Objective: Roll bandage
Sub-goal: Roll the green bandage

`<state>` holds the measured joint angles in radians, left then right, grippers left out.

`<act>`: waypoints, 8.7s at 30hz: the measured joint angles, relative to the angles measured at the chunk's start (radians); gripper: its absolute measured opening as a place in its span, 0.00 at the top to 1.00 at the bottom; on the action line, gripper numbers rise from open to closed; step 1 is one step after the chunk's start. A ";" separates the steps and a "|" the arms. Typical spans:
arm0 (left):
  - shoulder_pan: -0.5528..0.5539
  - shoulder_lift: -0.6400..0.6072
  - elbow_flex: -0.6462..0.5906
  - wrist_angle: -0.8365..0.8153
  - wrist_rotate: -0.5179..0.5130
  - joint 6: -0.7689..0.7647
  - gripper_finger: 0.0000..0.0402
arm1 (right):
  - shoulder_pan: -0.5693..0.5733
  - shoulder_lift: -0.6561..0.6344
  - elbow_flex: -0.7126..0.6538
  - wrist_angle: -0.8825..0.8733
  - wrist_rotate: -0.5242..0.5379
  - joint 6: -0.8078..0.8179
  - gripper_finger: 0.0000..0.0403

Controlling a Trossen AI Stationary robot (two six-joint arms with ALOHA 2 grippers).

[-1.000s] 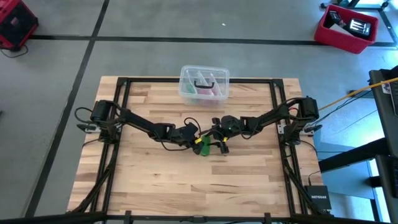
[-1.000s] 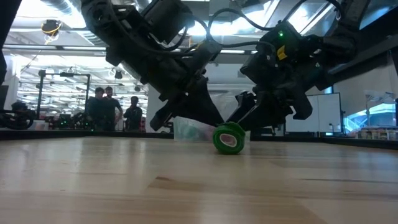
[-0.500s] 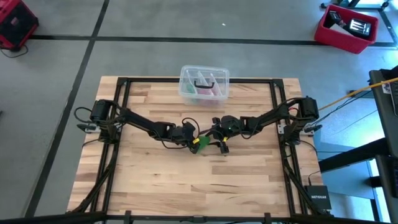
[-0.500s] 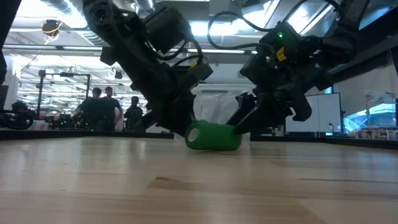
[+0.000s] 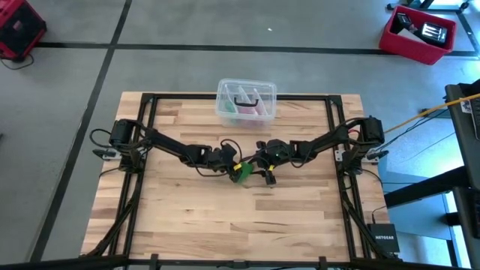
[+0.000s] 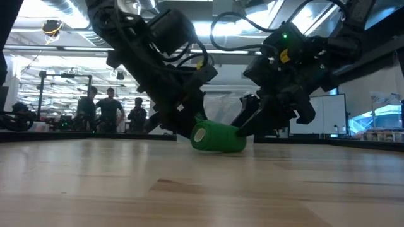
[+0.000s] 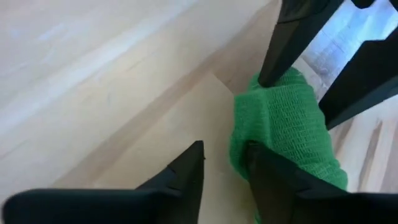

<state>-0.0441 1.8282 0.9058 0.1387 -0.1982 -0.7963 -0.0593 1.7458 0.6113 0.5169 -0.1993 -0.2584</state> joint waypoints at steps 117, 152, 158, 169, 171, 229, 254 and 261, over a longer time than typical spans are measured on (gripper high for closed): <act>-0.205 -0.006 0.007 -0.064 -0.131 0.107 0.67 | 0.002 0.037 0.050 -0.115 -0.126 0.018 0.47; -0.167 -0.030 -0.001 0.011 -0.127 0.198 0.77 | 0.000 0.039 0.049 -0.114 -0.123 0.030 0.47; -0.167 -0.030 -0.001 0.012 -0.132 0.201 0.98 | 0.000 0.039 0.049 -0.115 -0.122 0.029 0.47; -0.193 -0.037 0.004 -0.115 -0.198 0.099 1.00 | 0.000 0.039 0.050 -0.120 -0.119 -0.004 0.55; -0.200 -0.037 0.004 -0.143 -0.210 0.075 0.99 | 0.000 0.040 0.050 -0.120 -0.116 -0.004 0.57; -0.182 -0.077 0.077 -0.107 -0.177 0.471 0.67 | 0.001 0.039 0.048 -0.117 -0.108 0.000 0.57; -0.138 0.024 0.046 0.027 -0.246 0.492 0.67 | 0.001 0.039 0.048 -0.116 -0.106 0.000 0.57; -0.135 0.047 0.048 0.052 -0.275 0.460 0.67 | 0.000 0.039 0.048 -0.116 -0.106 0.000 0.57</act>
<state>-0.1787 1.8756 0.9540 0.1902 -0.4735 -0.3365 -0.0593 1.7851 0.6594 0.4011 -0.3056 -0.2586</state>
